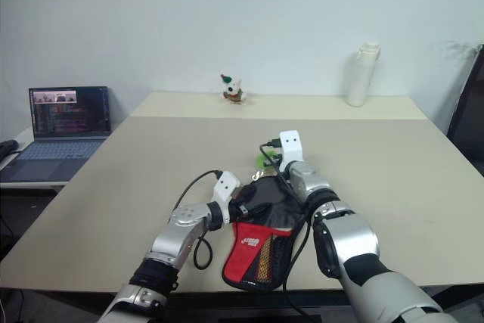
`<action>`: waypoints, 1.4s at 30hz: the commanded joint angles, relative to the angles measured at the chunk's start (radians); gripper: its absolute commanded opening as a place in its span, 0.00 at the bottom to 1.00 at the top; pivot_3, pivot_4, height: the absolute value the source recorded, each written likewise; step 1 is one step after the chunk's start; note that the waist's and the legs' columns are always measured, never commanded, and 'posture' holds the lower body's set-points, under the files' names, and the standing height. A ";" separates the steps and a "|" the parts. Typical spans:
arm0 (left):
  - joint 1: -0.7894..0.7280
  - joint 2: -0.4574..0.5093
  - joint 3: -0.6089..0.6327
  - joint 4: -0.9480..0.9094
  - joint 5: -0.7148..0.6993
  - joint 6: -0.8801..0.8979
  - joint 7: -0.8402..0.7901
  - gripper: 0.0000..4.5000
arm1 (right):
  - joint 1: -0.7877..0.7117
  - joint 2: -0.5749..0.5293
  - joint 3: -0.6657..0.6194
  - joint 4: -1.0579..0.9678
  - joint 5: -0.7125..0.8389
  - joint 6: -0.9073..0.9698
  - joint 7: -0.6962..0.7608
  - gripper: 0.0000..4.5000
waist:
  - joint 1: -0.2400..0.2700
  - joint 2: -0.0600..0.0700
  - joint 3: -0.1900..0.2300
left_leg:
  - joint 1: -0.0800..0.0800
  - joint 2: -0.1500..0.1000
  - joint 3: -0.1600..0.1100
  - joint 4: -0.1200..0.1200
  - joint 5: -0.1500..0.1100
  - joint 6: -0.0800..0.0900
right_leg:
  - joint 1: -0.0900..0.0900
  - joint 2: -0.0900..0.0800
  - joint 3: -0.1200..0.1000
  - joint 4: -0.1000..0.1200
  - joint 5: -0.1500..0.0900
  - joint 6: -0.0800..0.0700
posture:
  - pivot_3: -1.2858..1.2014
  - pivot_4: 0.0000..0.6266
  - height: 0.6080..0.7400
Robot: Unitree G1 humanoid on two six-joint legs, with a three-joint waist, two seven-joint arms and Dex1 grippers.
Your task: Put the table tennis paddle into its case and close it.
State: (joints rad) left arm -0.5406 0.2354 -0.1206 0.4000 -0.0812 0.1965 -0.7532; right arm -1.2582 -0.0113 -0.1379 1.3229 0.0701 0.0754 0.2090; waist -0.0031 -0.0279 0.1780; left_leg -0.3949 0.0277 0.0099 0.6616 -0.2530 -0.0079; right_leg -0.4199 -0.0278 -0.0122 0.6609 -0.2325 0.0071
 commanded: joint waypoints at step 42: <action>-0.069 -0.098 -0.049 0.209 0.038 0.000 0.014 0.89 | 0.725 -0.466 0.002 -1.419 0.127 0.863 0.225 0.00 | 0.030 0.021 -0.012 | 0.000 -0.008 -0.004 0.001 0.000 0.001 | 0.010 -0.007 -0.004 -0.015 0.001 0.017 | 0.52 0.24 1.00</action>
State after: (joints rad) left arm -0.6274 0.1556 -0.1306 0.5418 -0.0665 0.1803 -0.7467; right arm -0.5503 -0.4487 -0.1089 0.0638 0.1298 0.8094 0.3901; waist 0.0269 -0.0071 0.1657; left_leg -0.3952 0.0185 0.0044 0.6628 -0.2524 -0.0067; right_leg -0.4088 -0.0359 -0.0173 0.6455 -0.2314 0.0243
